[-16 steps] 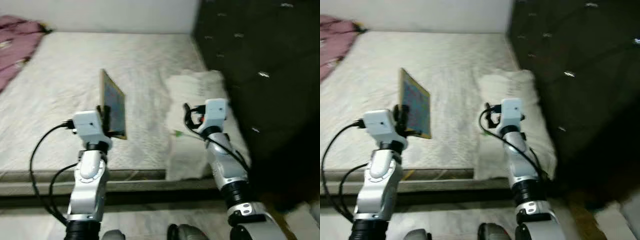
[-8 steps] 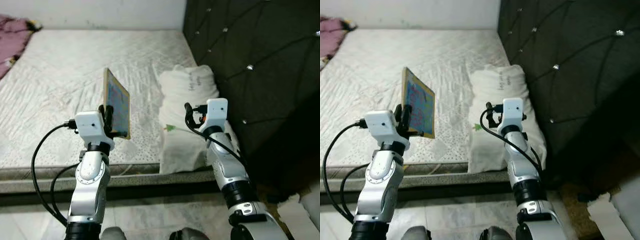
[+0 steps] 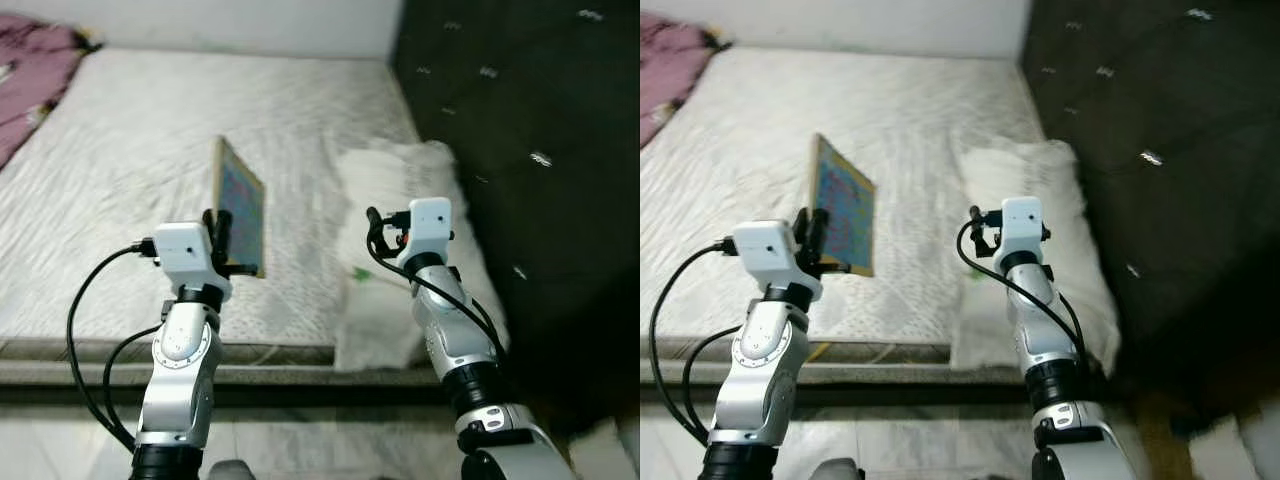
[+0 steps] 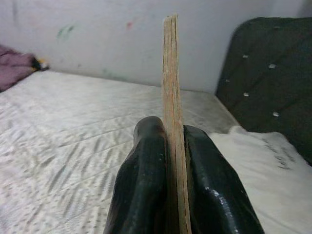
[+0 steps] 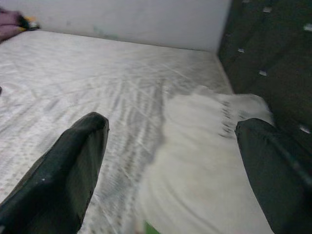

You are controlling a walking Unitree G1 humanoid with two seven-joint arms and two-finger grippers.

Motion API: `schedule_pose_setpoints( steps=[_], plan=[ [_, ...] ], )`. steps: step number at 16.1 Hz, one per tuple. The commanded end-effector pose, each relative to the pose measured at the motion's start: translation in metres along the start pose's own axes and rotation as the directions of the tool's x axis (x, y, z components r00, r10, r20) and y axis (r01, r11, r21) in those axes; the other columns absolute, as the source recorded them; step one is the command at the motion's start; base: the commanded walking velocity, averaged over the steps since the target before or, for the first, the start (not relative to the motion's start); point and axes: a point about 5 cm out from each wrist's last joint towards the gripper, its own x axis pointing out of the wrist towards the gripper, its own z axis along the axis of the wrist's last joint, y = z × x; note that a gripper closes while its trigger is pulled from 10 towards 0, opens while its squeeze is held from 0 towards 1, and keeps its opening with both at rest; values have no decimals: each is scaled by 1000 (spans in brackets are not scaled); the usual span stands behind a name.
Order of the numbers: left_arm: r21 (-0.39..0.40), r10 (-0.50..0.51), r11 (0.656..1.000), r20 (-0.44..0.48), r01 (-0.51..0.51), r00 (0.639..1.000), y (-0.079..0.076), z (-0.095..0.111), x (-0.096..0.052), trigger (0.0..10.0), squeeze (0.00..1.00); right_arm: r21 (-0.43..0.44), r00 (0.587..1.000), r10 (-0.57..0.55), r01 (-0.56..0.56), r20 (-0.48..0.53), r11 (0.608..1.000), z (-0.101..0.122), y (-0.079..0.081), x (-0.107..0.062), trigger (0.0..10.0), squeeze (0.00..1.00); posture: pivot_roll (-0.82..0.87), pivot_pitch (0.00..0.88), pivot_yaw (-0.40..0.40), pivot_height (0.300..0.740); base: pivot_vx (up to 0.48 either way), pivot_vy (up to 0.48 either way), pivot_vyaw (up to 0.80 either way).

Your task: Clean up the room

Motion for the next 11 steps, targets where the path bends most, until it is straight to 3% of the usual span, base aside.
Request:
schedule_pose_setpoints(
  steps=[1, 4, 11],
  plan=[
    [-2, -1, 1000, 61, 1, 998, 1, 12, 2, 10000, 0, 5, 1000, 2, -2, 8, 1000, 2, 1, 1, 10000, 0, 71, 54, -21, 740, 480, 0, 0],
    [-8, 3, 1000, 44, -2, 999, 1, 9, 2, 10000, 0, 6, 1000, 0, 0, 6, 1000, 1, 0, 1, 10000, 0, 71, 55, -19, 740, 339, 0, 0],
    [-38, 19, 999, 21, -18, 1000, -1, 7, 3, 10000, 0, 7, 1000, -3, 3, 4, 1000, 0, 0, 0, 10000, 0, 71, 55, -18, 740, 0, 0, 0]
  ],
)
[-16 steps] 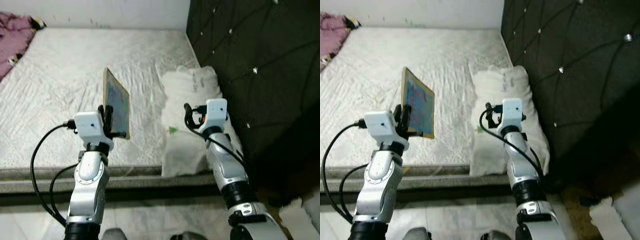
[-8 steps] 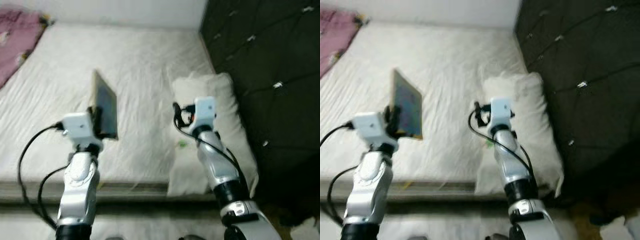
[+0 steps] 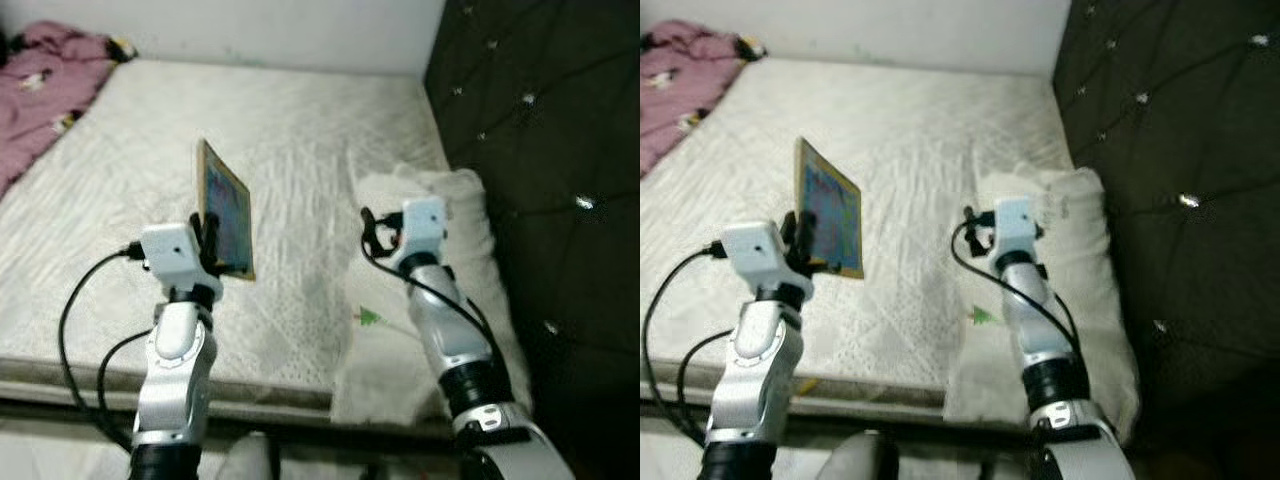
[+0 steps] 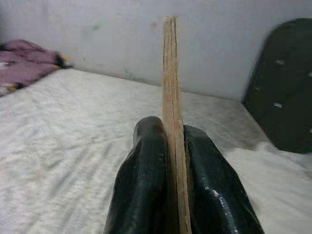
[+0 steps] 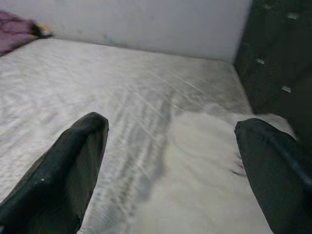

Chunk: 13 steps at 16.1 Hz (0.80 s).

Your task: Clean up the room

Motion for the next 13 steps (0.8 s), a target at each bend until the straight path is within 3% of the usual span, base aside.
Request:
schedule_pose_setpoints(
  steps=[1, 11, 13],
  plan=[
    [-5, -30, 1000, 48, 31, 998, -5, 11, 3, 10000, 0, 11, 1000, -4, 4, 6, 1000, 2, 0, 1, 10000, 0, 71, 55, -18, 740, 0, 0, 0],
    [-16, -32, 999, 42, 33, 999, -4, 10, 2, 10000, 0, 9, 1000, 6, -6, -1, 1000, 1, 1, 1, 10000, 0, 71, 55, -23, 740, 0, 474, 0],
    [-14, -39, 999, 30, 39, 999, -6, 8, 2, 10000, 0, 8, 1000, 8, -8, -5, 1000, -1, 1, 0, 10000, 0, 72, 56, -22, 740, 0, 135, 0]
  ],
)
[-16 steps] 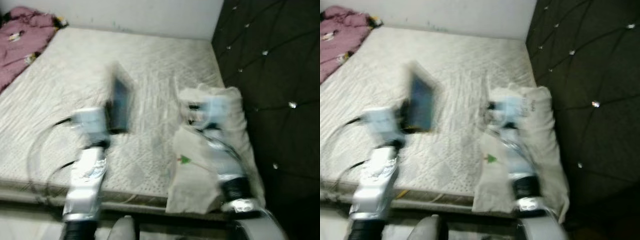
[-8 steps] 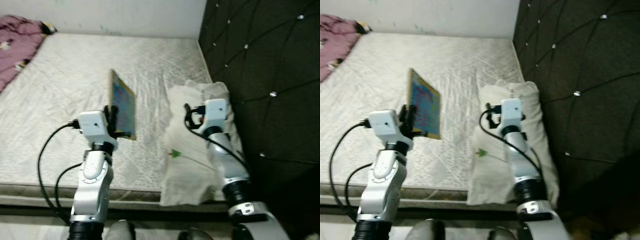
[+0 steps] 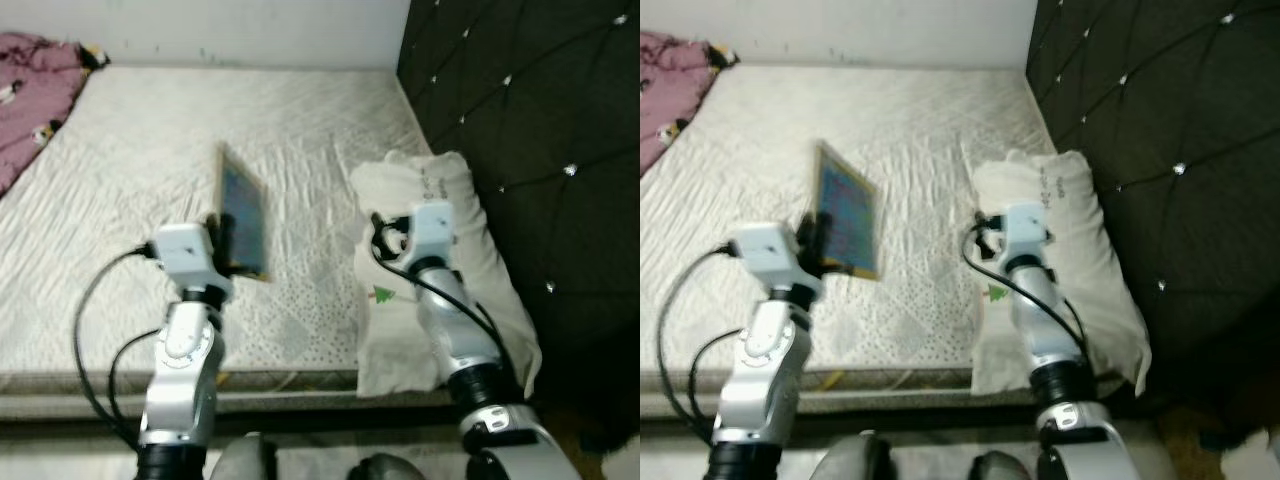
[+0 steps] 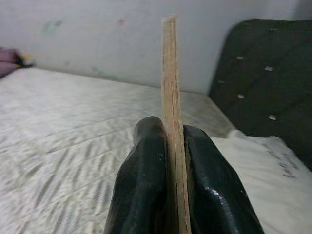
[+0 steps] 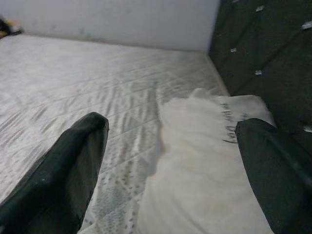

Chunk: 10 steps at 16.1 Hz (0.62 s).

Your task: Clean up the room

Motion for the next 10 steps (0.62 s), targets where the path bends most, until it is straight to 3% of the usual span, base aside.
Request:
schedule_pose_setpoints(
  steps=[1, 5, 7, 8, 10],
  plan=[
    [8, 11, 1000, 41, -11, 999, 2, 10, 2, 10000, 0, 14, 1000, 19, -19, 19, 1000, 6, 6, 2, 10000, 0, 72, 56, -22, 740, 0, 0, 0],
    [-31, 41, 999, -11, -41, 999, 1, 7, 1, 10000, 0, 23, 1000, 20, -20, 9, 1000, 4, 7, 2, 10000, 0, 76, 55, -24, 740, 0, 0, 0],
    [-41, -63, 997, 24, 64, 998, -1, 10, 0, 10000, 0, 24, 1000, 22, -22, 6, 999, 3, 7, 2, 10000, 0, 77, 56, -24, 740, 0, 0, 0],
    [-20, -31, 999, 30, 32, 999, 3, 10, -1, 10000, 0, 25, 1000, 22, -22, 3, 999, 3, 7, 2, 10000, 0, 77, 56, -24, 740, 0, 0, 0],
    [-34, 0, 999, 12, 1, 1000, 11, 9, -2, 10000, 0, 25, 1000, 21, -21, -7, 999, 1, 7, 0, 10000, 0, 78, 58, -23, 740, 0, 0, -800]
  ],
)
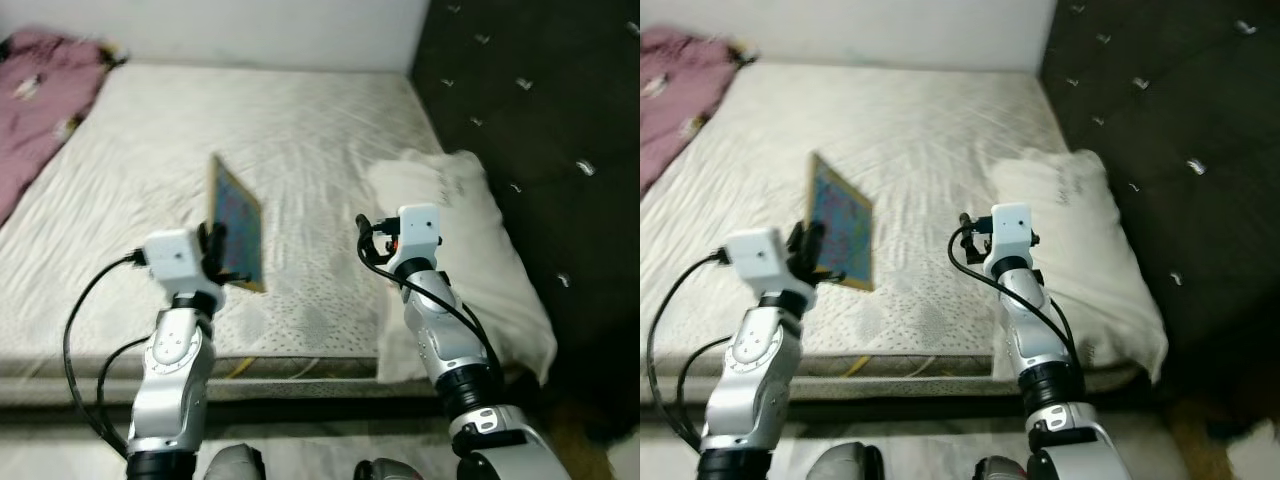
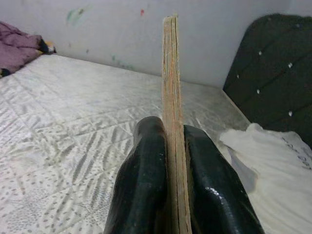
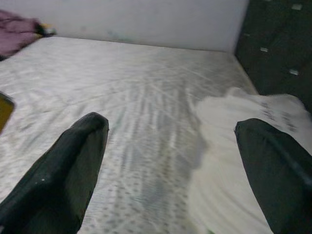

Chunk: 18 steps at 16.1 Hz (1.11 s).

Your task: Clean up the room

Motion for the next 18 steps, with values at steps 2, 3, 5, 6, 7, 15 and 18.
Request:
schedule_pose_setpoints(
  steps=[2, 3, 5, 6, 7, 15, 18],
  plan=[
    [-21, -24, 999, 47, 25, 999, -5, 12, 1, 10000, 0, -1, 1000, -17, 17, -5, 1000, -1, -6, -3, 10000, 0, 79, 60, -21, 740, 0, 0, -800],
    [-15, -37, 999, 84, 39, 996, -5, 15, 1, 10000, 0, 0, 1000, -18, 18, -7, 1000, -2, -7, -3, 10000, 0, 78, 61, -21, 740, 0, 0, -606],
    [-70, -22, 997, 70, 27, 997, -3, 15, -1, 10000, 0, 2, 1000, -22, 22, -13, 1000, -4, -7, -5, 10000, 0, 76, 70, -21, 740, 0, 0, -288],
    [-109, -20, 994, 74, 28, 997, -2, 17, -3, 10000, 0, -4, 1000, -18, 18, -11, 1000, -5, -8, -6, 10000, 0, 79, 75, -20, 740, 0, 0, 0],
    [-98, 13, 995, 69, -6, 998, 3, 15, -5, 10000, 0, -5, 1000, -22, 22, -17, 1000, -7, -9, -8, 10000, 0, 79, 81, -18, 740, 0, 0, 0],
    [-137, 70, 987, -60, -78, 996, 13, 8, -14, 10000, 0, 34, 999, -38, 38, -19, 999, -10, -8, -12, 10000, 0, 112, 115, -7, 740, 0, 0, 0],
    [-147, 47, 987, -66, -56, 997, 8, 12, -12, 10000, 0, 43, 999, -32, 32, -6, 999, -9, -11, -15, 10000, 0, 106, 123, -8, 740, 0, 0, 0]
  ],
)
